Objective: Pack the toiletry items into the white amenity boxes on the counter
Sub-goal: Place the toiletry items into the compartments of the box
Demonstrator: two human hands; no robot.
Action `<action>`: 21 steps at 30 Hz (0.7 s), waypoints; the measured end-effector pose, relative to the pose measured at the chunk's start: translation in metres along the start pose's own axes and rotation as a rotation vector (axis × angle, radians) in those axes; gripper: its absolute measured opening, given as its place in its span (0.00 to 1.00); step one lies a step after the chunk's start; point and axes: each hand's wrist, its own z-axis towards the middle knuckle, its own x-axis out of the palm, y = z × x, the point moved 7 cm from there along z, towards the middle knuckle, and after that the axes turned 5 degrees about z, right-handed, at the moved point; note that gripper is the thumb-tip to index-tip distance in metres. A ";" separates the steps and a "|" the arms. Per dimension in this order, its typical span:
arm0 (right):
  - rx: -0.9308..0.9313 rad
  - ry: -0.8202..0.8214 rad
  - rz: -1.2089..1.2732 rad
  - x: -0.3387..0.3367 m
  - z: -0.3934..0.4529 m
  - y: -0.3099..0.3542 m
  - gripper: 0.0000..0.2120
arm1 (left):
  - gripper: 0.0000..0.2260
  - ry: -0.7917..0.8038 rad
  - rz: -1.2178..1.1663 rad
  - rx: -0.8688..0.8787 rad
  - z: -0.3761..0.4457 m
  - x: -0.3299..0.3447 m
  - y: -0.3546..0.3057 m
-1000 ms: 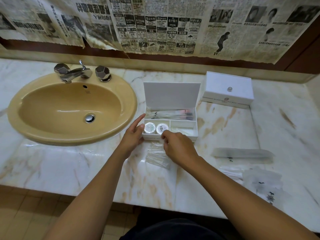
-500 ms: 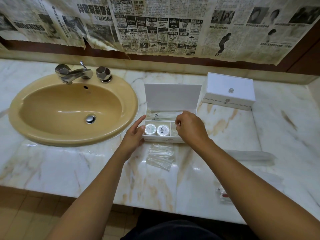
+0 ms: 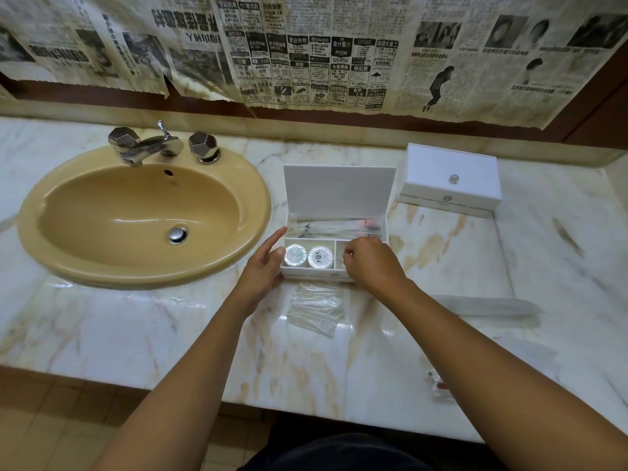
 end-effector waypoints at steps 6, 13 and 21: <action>0.014 0.132 0.032 0.011 -0.006 -0.001 0.20 | 0.17 -0.003 0.005 -0.003 0.000 0.000 0.000; -0.141 -0.067 0.078 -0.010 -0.018 0.021 0.12 | 0.17 -0.005 -0.012 -0.001 0.000 0.001 0.000; -0.372 -0.052 0.102 0.009 -0.048 0.059 0.08 | 0.17 -0.013 -0.017 0.013 -0.001 0.002 -0.002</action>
